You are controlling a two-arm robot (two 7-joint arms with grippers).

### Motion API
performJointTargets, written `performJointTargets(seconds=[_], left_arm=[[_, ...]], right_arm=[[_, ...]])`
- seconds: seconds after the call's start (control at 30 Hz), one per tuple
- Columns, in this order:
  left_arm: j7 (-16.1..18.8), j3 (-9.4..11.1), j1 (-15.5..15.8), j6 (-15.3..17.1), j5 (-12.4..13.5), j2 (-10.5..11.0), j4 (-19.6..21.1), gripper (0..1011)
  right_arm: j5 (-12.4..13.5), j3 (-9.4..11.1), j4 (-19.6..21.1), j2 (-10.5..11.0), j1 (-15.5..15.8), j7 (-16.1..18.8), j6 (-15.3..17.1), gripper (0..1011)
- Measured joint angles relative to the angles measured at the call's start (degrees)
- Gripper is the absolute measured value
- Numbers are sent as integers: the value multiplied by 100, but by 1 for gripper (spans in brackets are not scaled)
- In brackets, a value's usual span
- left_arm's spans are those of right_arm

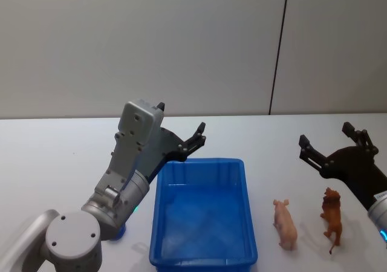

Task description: Pick up the two dolls from the table and place them into the box.

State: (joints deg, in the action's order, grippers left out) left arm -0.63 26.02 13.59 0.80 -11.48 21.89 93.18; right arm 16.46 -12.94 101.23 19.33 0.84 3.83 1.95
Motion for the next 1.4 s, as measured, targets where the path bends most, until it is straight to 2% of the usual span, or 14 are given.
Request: performJointTargets(seconds=[1.17,1.3,1.4], left_arm=[[0,0,0,0,0,1,0,1000],[0,0,0,0,0,0,0,1000],[0,0,0,0,0,0,0,1001]], right_arm=[[0,2,0,2,1,0,0,1001],[10,26,0,40,27,9,0,1001],[52,89,14,147,115,19,21,1001]])
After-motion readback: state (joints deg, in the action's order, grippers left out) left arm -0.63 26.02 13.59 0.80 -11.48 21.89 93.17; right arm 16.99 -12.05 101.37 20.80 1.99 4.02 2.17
